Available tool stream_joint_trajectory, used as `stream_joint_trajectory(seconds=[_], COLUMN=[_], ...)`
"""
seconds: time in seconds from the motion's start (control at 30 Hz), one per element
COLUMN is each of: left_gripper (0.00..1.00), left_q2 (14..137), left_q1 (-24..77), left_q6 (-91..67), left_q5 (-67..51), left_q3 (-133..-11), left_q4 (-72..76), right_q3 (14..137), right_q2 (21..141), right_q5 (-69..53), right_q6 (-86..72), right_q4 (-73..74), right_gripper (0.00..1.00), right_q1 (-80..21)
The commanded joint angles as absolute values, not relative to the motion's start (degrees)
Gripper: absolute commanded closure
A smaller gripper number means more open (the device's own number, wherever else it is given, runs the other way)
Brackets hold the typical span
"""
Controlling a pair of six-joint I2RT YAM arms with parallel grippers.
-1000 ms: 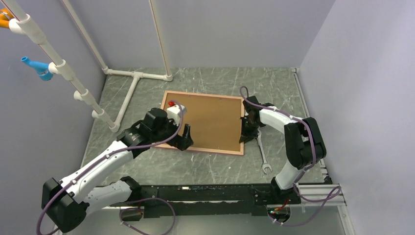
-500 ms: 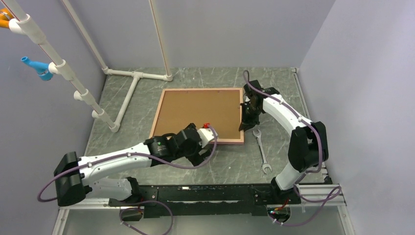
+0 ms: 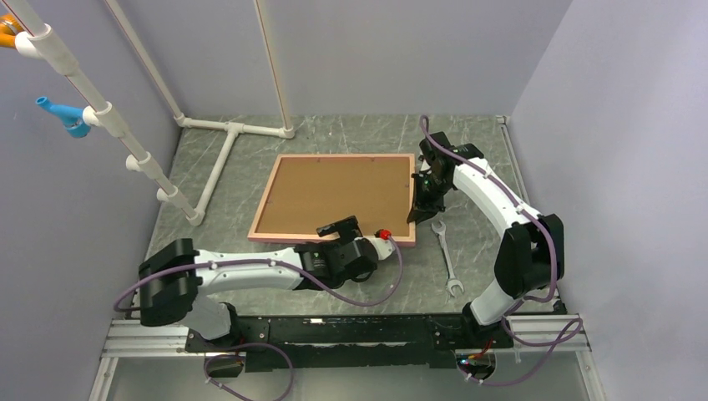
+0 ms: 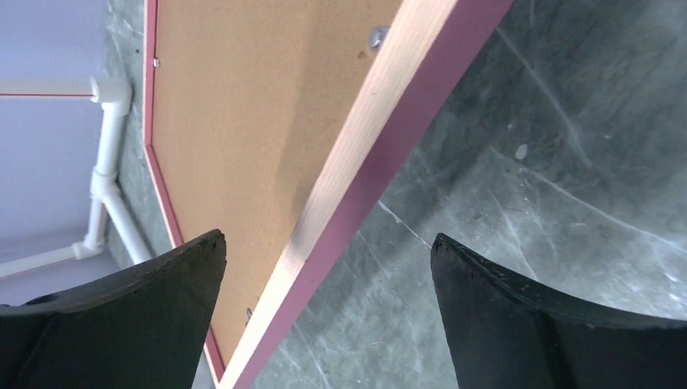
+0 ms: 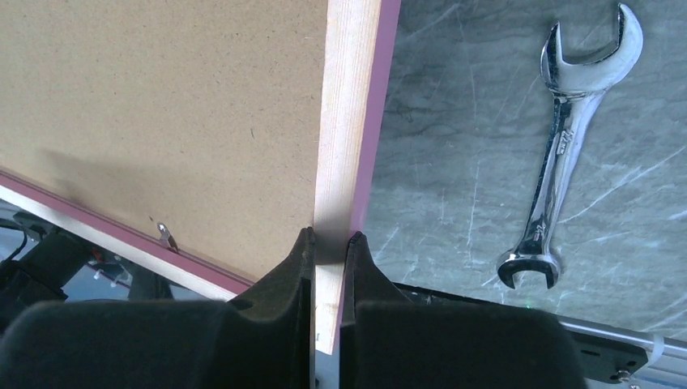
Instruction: Put the photo into the frame
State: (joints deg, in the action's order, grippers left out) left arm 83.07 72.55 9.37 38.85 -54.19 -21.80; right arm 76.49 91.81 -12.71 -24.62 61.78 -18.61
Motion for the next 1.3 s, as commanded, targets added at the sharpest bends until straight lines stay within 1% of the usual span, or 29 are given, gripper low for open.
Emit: stream_joint_trajectory(seconds=[0.0, 0.1, 0.17, 0.2, 0.23, 0.3, 0.33, 0.4, 0.5, 0.53, 0.63, 0.7, 0.77, 0.8, 0.93, 0.97, 1.0, 1.03, 1.23, 1.27], left_gripper=[0.01, 0.01, 0.03, 0.06, 0.12, 0.27, 0.32, 0.37, 0.41, 0.44, 0.57, 0.65, 0.79, 0.84, 0.96, 0.98, 0.99, 1.0, 1.0, 1.0], left_q2=[86.36, 87.92, 88.51, 88.75, 88.95, 89.6, 89.87, 90.47, 91.09, 91.17, 90.44, 89.46, 88.45, 88.16, 87.15, 86.92, 86.54, 86.07, 81.29, 80.12], left_q1=[72.77, 72.7, 72.69, 72.69, 72.56, 72.37, 72.22, 72.08, 72.07, 72.07, 72.07, 72.07, 72.07, 72.07, 72.07, 72.07, 72.07, 72.08, 72.41, 72.54], left_q6=[14.15, 15.23, 15.79, 16.17, 16.51, 16.97, 17.34, 18.24, 19.95, 20.26, 20.81, 21.07, 21.42, 21.51, 21.97, 21.97, 21.97, 21.83, 18.58, 17.92], left_q5=[45.25, 47.29, 48.66, 49.36, 49.73, 50.08, 50.03, 50.43, 51.34, 51.65, 51.56, 51.38, 51.35, 51.41, 52.14, 52.31, 52.18, 52.13, 50.19, 49.8], left_q3=[-56.68, -56.98, -57.23, -57.23, -57.48, -58.26, -58.48, -58.88, -58.92, -58.87, -58.35, -57.85, -57.4, -57.31, -57.16, -57.19, -57.36, -57.51, -60.66, -61.2], left_q4=[-18.5, -17.32, -16.44, -16.04, -15.9, -16.06, -16.17, -16.09, -15.82, -15.69, -15.35, -14.87, -14.53, -14.42, -14.52, -14.83, -15.13, -15.45, -21.51, -22.67], right_q3=[81.11, 81.13, 81.08, 81.04, 81.04, 80.81, 80.73, 80.68, 80.6, 80.65, 81.05, 81.37, 81.67, 81.92, 83.26, 83.61, 84.1, 84.64, 85.08, 84.48], right_q2=[87.49, 87.2, 87.03, 86.97, 86.93, 86.73, 86.75, 86.58, 86.07, 85.82, 85.09, 84.59, 84.16, 83.99, 83.19, 82.73, 82.24, 81.57, 73.6, 71.67], right_q5=[-19.79, -20.44, -20.75, -20.81, -20.77, -20.98, -21.07, -21.07, -20.84, -20.74, -20.33, -20.42, -20.71, -20.94, -20.81, -20.52, -20.17, -19.68, -18.78, -18.93], right_q6=[-24.25, -24.26, -24.26, -24.25, -24.18, -24.17, -24.15, -24.09, -24.17, -24.25, -24.47, -24.51, -24.68, -24.77, -25.02, -25.02, -25.12, -25.13, -23.26, -22.9], right_q4=[62.73, 62.76, 62.88, 62.92, 62.9, 62.89, 62.86, 62.76, 62.36, 62.18, 61.46, 60.92, 60.07, 59.79, 58.26, 57.65, 57.07, 56.35, 46.17, 43.69], right_gripper=[1.0, 1.0, 1.0, 1.0, 1.0, 1.0, 1.0, 1.0, 1.0, 1.0, 1.0, 0.97, 0.95, 0.95, 0.91, 0.88, 0.81, 0.76, 0.5, 0.42], right_q1=[-18.81, -18.76, -18.81, -18.81, -18.85, -18.76, -18.8, -18.79, -18.76, -18.8, -18.79, -18.81, -18.81, -18.79, -18.71, -18.68, -18.72, -18.71, -18.63, -18.64])
